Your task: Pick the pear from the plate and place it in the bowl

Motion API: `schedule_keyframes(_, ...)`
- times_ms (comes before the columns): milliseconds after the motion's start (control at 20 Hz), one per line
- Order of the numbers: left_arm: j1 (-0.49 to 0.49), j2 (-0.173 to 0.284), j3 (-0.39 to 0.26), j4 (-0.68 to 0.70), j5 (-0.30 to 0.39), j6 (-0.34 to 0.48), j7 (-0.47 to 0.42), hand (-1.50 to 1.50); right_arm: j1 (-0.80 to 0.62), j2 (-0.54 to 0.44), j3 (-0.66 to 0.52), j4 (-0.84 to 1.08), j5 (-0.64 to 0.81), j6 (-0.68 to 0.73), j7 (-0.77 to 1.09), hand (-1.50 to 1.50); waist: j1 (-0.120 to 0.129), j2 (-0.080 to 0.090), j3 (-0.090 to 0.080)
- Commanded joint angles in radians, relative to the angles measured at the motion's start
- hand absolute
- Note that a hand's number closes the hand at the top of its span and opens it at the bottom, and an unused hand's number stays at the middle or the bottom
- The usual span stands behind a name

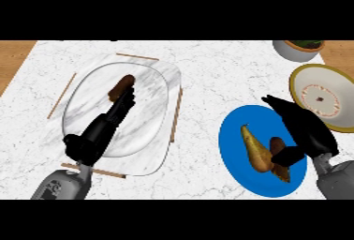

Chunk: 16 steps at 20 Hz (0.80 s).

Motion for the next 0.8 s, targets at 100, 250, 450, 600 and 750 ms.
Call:
schedule_keyframes(100, 0.01, -0.007, -0.011, -0.008, -0.01, -0.002, 0.009, 0.0, -0.098, 0.015, 0.078, -0.114, -0.102, 0.397, 0.362, -1.5, -0.001, -0.002, 0.002)
schedule_keyframes(250, -0.01, -0.015, 0.005, 0.012, -0.015, 0.002, -0.005, 0.0, -0.202, 0.097, 0.055, -0.141, -0.198, 0.539, 0.571, -1.5, -0.001, 0.002, 0.003)
schedule_keyframes(450, -0.005, -0.007, 0.047, 0.008, 0.009, -0.025, -0.01, 0.0, -0.212, 0.22, 0.08, -0.16, -0.237, 0.594, 0.764, -1.5, -0.006, 0.004, 0.006)
schedule_keyframes(600, 0.042, 0.014, 0.04, -0.077, 0.007, -0.032, 0.031, 0.0, -0.25, 0.235, 0.054, -0.114, -0.254, 0.613, 0.802, -1.5, 0.0, 0.003, 0.006)
schedule_keyframes(750, 0.039, -0.029, 0.015, -0.083, -0.036, 0.01, 0.052, 0.0, -0.187, 0.268, 0.108, -0.139, -0.195, 0.569, 0.814, -1.5, -0.008, 0.002, 0.007)
